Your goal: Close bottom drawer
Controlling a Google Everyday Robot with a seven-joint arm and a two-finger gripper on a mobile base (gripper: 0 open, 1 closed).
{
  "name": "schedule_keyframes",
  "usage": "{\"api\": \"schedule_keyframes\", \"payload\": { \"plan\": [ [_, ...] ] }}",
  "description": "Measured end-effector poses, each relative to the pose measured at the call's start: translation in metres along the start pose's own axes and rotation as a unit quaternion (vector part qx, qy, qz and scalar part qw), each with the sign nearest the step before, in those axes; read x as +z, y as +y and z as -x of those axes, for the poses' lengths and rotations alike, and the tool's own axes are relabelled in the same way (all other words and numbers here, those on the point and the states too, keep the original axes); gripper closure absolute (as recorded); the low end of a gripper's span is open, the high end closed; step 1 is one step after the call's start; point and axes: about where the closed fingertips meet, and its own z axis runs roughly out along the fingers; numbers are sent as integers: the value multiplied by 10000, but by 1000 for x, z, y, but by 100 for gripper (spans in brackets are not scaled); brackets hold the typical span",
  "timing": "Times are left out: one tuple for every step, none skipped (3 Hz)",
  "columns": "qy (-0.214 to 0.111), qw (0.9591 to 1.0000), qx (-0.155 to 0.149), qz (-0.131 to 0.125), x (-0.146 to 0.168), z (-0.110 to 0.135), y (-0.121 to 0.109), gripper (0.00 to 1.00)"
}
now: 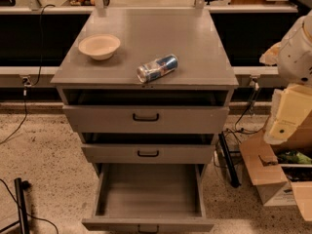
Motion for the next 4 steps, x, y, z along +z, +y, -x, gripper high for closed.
{"api": "schedule_keyframes", "payload": {
  "plan": [
    [-38,9997,-1,252,22,3,1,0],
    [-448,9959,-123,776,84,10,20,0],
    [-1259,9839,-140,1263,163,19,67,0],
    [-1393,9820,-37,1278,195,16,84,0]
  ]
}}
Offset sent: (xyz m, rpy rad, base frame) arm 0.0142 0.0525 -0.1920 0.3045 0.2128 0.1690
